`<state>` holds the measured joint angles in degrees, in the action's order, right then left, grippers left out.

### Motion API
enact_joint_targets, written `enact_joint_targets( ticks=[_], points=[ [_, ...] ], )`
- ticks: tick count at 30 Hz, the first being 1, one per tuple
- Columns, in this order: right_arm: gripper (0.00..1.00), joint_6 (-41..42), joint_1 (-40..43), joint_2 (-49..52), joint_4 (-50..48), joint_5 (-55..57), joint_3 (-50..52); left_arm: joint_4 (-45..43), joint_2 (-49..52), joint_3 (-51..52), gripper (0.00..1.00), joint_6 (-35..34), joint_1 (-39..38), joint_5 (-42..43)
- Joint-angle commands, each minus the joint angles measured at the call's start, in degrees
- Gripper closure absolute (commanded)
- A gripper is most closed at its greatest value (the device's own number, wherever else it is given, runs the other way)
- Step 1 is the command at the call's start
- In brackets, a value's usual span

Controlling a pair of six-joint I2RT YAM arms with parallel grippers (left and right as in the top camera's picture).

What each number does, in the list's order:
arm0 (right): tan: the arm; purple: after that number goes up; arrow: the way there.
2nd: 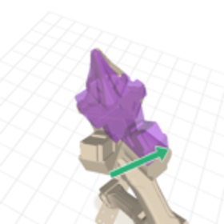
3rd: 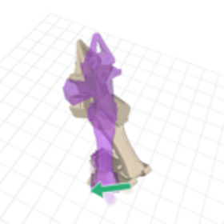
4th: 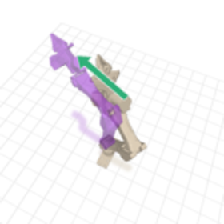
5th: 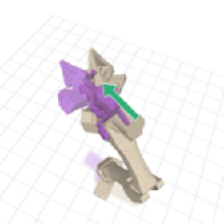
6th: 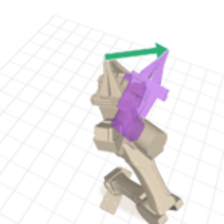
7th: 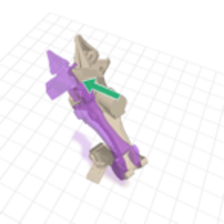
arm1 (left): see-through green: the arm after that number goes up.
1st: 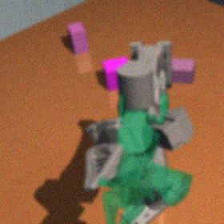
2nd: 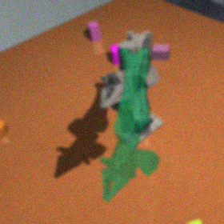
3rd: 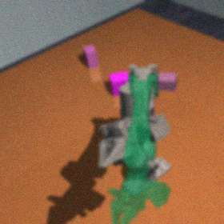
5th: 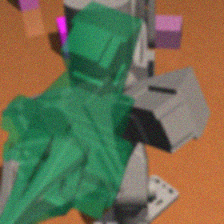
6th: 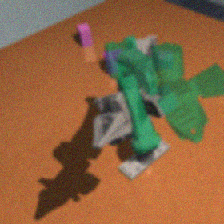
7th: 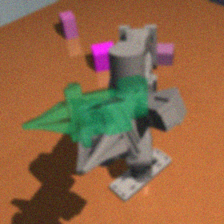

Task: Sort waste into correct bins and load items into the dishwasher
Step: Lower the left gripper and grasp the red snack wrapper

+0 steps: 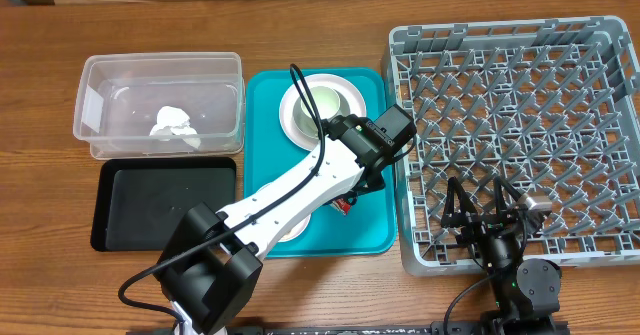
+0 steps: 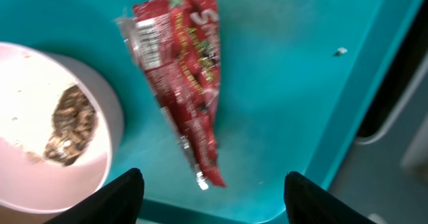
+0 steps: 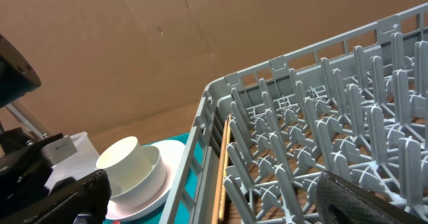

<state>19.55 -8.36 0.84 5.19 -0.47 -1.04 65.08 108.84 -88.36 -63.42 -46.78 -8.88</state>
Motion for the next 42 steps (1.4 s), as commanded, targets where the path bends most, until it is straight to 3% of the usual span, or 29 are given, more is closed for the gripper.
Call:
enact_joint_targets(
  ticks=[1, 12, 22, 42],
  points=[
    [0.0, 0.44, -0.37, -0.46, -0.35, 0.42, 0.59, -0.96, 0.37, 1.81, 0.32, -1.77, -0.13, -0.52],
    [0.0, 0.44, -0.37, -0.46, -0.35, 0.42, 0.59, -1.07, 0.57, 2.1, 0.51, -4.96, -0.33, -0.5],
    [0.0, 0.44, -0.37, -0.46, -0.35, 0.42, 0.59, -1.75, 0.57, 3.87, 0.5, -6.05, -1.86, -0.48],
    [0.0, 0.44, -0.37, -0.46, -0.35, 0.42, 0.59, -11.17, 0.57, 14.01, 0.47, -6.03, -2.01, 2.51]
  ],
)
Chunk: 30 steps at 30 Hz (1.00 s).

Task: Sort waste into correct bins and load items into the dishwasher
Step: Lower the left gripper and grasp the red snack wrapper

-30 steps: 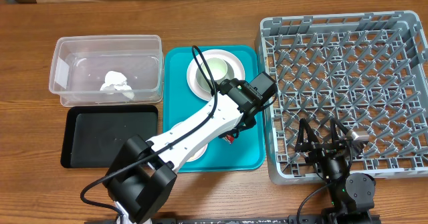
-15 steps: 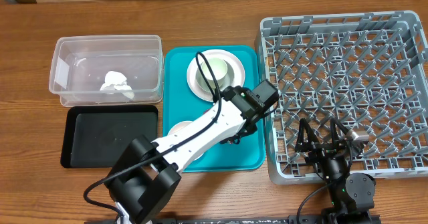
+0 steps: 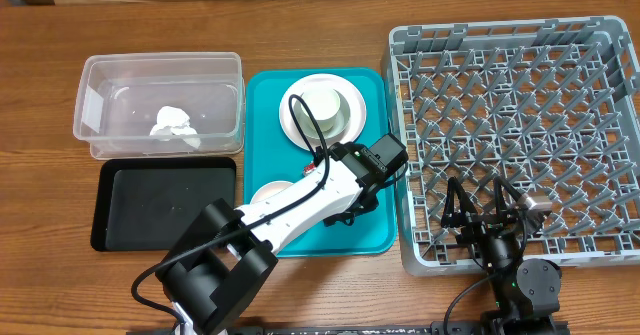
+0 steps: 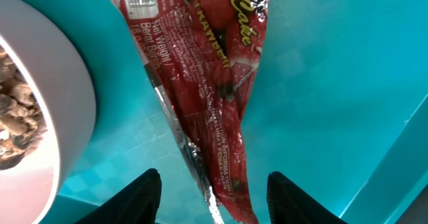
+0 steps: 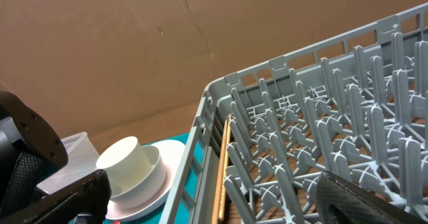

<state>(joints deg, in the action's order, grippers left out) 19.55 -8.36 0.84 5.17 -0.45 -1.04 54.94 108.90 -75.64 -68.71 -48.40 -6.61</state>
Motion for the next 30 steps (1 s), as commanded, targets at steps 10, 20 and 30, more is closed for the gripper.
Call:
enact_joint_targets(
  ticks=[10, 20, 30],
  points=[
    [0.0, 0.44, -0.37, -0.46, -0.33, 0.39, 0.59, -2.56, 0.5, 2.36, 0.58, -0.74, -0.37, 0.22],
    [0.0, 0.44, -0.37, -0.46, -0.33, 0.39, 0.59, -2.75, 0.5, 2.36, 0.7, -0.72, -0.39, 0.24],
    [0.0, 0.44, -0.37, -0.46, -0.35, 0.39, 0.59, -2.69, 0.46, 2.32, 0.96, 1.95, -0.37, 2.1]
  ],
)
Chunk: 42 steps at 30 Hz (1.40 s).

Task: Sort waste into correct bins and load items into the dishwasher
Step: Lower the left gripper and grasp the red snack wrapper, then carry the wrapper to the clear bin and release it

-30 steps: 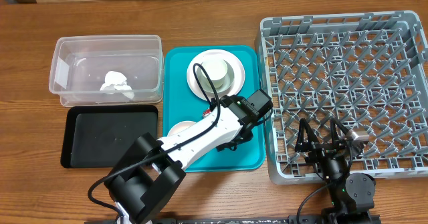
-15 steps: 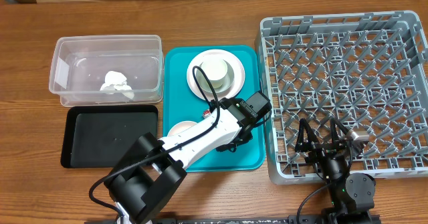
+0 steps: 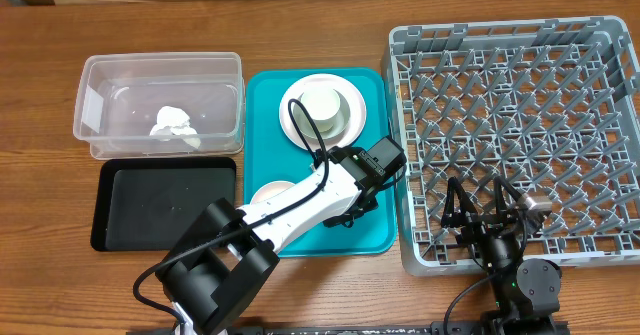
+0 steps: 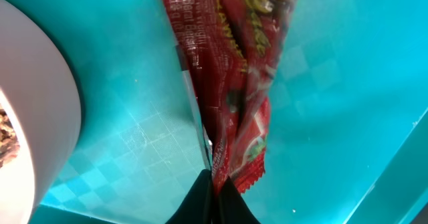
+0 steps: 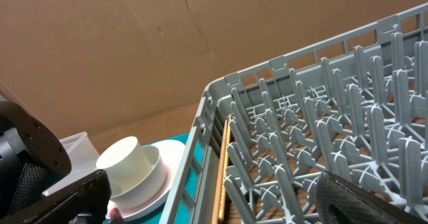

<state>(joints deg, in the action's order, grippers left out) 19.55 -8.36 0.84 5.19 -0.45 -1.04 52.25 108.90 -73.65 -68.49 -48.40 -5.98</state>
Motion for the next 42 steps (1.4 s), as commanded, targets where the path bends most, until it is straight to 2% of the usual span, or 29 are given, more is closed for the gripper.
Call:
enact_joint_targets(
  ticks=[1, 12, 22, 27, 36, 42],
  points=[
    [0.0, 0.44, -0.37, -0.46, -0.35, 0.39, 0.59, 0.22, 0.46, 0.26, 0.96, 1.86, -0.37, 2.03],
    [0.0, 0.44, -0.37, -0.46, -0.35, 0.39, 0.59, 6.05, -1.14, -6.23, 0.96, 4.22, -0.37, 0.98],
    [0.0, 0.44, -0.37, -0.46, -0.35, 0.39, 0.59, 19.08, -1.38, -21.62, 0.96, 4.26, 2.27, -12.92],
    [0.0, 0.44, -0.37, -0.46, -0.35, 0.39, 0.59, 20.28, -1.4, -26.34, 0.96, 6.82, 9.6, -12.74],
    [0.0, 0.44, -0.37, -0.46, -0.35, 0.39, 0.59, 15.96, -1.38, -27.34, 0.96, 13.4, 29.44, 0.11],
    [0.0, 0.44, -0.37, -0.46, -0.35, 0.39, 0.59, 14.88, -1.38, -27.32, 0.96, 14.78, 39.45, 3.08]
  ],
)
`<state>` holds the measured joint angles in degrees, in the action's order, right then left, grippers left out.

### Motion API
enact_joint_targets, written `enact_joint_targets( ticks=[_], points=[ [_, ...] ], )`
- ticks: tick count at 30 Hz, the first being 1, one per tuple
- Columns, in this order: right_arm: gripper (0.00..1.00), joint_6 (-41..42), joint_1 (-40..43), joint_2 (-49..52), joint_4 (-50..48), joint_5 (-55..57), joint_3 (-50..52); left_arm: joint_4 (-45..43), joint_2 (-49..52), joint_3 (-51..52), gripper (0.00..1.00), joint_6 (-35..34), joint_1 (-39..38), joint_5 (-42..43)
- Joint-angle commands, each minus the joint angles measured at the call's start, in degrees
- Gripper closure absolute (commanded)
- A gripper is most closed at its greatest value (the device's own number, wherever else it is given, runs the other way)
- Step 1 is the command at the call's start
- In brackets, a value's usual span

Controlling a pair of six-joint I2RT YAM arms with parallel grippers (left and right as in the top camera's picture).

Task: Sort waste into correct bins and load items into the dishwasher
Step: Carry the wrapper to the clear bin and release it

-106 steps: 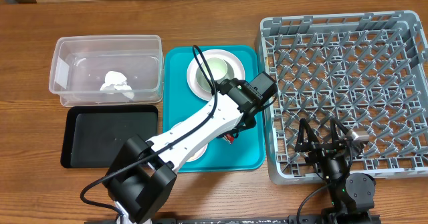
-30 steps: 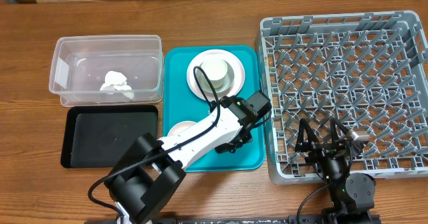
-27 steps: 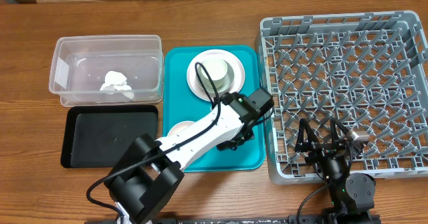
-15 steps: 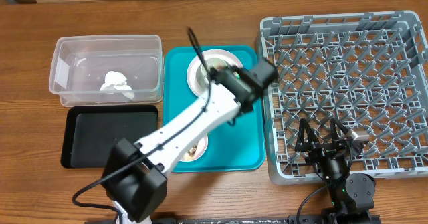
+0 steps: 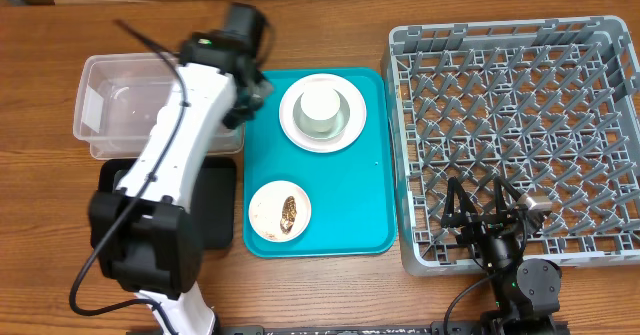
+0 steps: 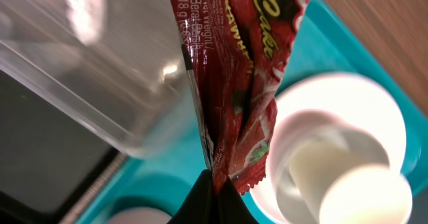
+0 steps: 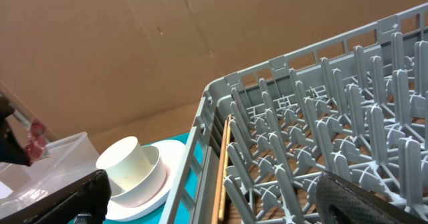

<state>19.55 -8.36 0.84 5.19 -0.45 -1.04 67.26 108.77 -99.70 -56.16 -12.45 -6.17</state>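
A red snack wrapper [image 6: 227, 83] hangs pinched in my left gripper [image 6: 215, 184], which is shut on its lower end. In the left wrist view the wrapper is over the right rim of the clear plastic bin [image 6: 87, 63], beside the white plate and cup [image 6: 341, 150]. From overhead the left gripper [image 5: 255, 87] sits between the clear bin [image 5: 120, 105] and the teal tray [image 5: 360, 205]. My right gripper [image 5: 490, 215] rests open over the near edge of the grey dish rack [image 5: 520, 125]. In the right wrist view the wrapper [image 7: 37, 138] shows small at far left.
On the teal tray stand a white plate with a cup [image 5: 322, 112] and a small bowl of food scraps [image 5: 280, 210]. A black tray [image 5: 218, 200] lies in front of the clear bin, partly under my left arm. A wooden chopstick [image 7: 223, 170] lies in the rack.
My left gripper, shut on the red wrapper, was low over the tray's near right part. It is now at the tray's far left corner by the clear bin, the wrapper hanging from it.
My left gripper hung open above the red wrapper lying on the teal tray beside the scrap bowl. It was then lower, fingers astride the wrapper, and after that shut on it. Now the wrapper is off the tray, at the clear bin's rim. The right arm stayed still.
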Motion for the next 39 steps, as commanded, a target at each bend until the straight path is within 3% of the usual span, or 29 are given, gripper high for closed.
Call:
enact_joint_targets(
  ticks=[1, 8, 14, 26, 28, 29, 32, 36, 39],
  points=[
    [0.0, 0.44, -0.37, -0.46, -0.35, 0.39, 0.59, -0.17, -1.22, -1.2, 0.96, 2.43, 4.52, 3.26],
    [0.0, 0.44, -0.37, -0.46, -0.35, 0.39, 0.59, -6.38, -1.2, 2.82, 0.96, 2.64, 9.88, 3.02],
    [0.0, 0.44, -0.37, -0.46, -0.35, 0.39, 0.59, -13.75, -1.2, 8.15, 0.96, 2.6, 9.9, 2.97],
    [0.0, 0.44, -0.37, -0.46, -0.35, 0.39, 0.59, -14.88, -1.2, 9.44, 0.9, 2.62, 9.92, -2.34],
    [0.0, 0.44, -0.37, -0.46, -0.35, 0.39, 0.59, -14.88, -1.2, 9.44, 0.81, 2.6, 9.92, -2.32],
    [0.0, 0.44, -0.37, -0.46, -0.35, 0.39, 0.59, -14.91, -1.2, 9.44, 0.68, 2.62, 9.92, -2.34],
    [0.0, 0.44, -0.37, -0.46, -0.35, 0.39, 0.59, -15.08, -1.22, 9.4, 0.49, 2.62, 9.92, -2.23],
    [0.0, 0.44, -0.37, -0.46, -0.37, 0.39, 0.59, -14.71, -1.38, 7.96, 0.44, 6.21, 9.9, 1.16],
    [0.0, 0.44, -0.37, -0.46, -0.35, 0.39, 0.59, -13.92, -2.16, 6.1, 0.53, 12.81, 9.9, 9.22]
  ],
)
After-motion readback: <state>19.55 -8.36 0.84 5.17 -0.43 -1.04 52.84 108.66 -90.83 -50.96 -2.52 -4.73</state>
